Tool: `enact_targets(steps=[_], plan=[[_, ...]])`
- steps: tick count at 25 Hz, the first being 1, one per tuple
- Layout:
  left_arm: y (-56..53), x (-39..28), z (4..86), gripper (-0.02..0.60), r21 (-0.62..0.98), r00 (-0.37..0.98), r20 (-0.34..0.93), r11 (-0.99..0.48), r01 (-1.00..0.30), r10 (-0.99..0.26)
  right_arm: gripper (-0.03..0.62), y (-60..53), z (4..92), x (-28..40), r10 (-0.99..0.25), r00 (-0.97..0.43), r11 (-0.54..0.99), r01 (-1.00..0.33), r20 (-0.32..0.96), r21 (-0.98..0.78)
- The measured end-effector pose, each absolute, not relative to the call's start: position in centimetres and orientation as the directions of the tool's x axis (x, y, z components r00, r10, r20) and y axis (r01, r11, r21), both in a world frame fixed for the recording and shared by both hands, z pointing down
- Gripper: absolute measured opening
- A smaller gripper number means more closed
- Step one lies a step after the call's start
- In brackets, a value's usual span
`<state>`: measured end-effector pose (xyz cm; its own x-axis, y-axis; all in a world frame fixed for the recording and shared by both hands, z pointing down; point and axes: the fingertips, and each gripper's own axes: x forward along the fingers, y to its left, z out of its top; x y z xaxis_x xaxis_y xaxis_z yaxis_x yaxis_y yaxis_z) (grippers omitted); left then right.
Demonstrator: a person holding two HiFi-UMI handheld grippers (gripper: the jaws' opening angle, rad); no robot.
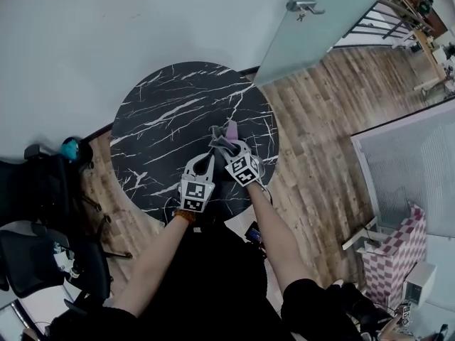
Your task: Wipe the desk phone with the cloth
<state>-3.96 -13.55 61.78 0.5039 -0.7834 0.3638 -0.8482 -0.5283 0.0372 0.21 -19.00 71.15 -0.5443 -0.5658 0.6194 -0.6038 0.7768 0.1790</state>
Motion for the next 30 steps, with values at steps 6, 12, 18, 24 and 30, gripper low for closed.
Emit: enact_targets(steps=[6,12,18,24,30], plan=[[-13.1,-3.0,62.0,0.013,0.041,0.523,0.371,-0.549,-0.835,-0.767,0.057,-18.8,71.3,-0.1,-0.53,-0.543,0.807,-0.559,0.652,0.191],[-13.2,-2.8,61.9,0.012,0.038,0.526,0.368,-0.553,-0.833,-0.767,0.057,-18.9,71.5,0.0,-0.522,-0.538,0.812,-0.551,0.661,0.192],[-13.1,-3.1,62.0,0.013,0.033,0.518,0.37,-0.546,-0.837,-0.772,0.057,-18.8,71.5,-0.1,-0.531,-0.53,0.806,-0.558,0.661,0.2],[-12.8,-3.3,62.2,0.013,0.04,0.516,0.375,-0.542,-0.839,-0.77,0.057,-18.3,71.8,0.0,-0.538,-0.519,0.798,-0.567,0.664,0.203],[-12.9,-3.4,62.5,0.013,0.044,0.511,0.379,-0.537,-0.843,-0.772,0.057,-17.9,72.2,-0.1,-0.528,-0.514,0.803,-0.56,0.676,0.202]])
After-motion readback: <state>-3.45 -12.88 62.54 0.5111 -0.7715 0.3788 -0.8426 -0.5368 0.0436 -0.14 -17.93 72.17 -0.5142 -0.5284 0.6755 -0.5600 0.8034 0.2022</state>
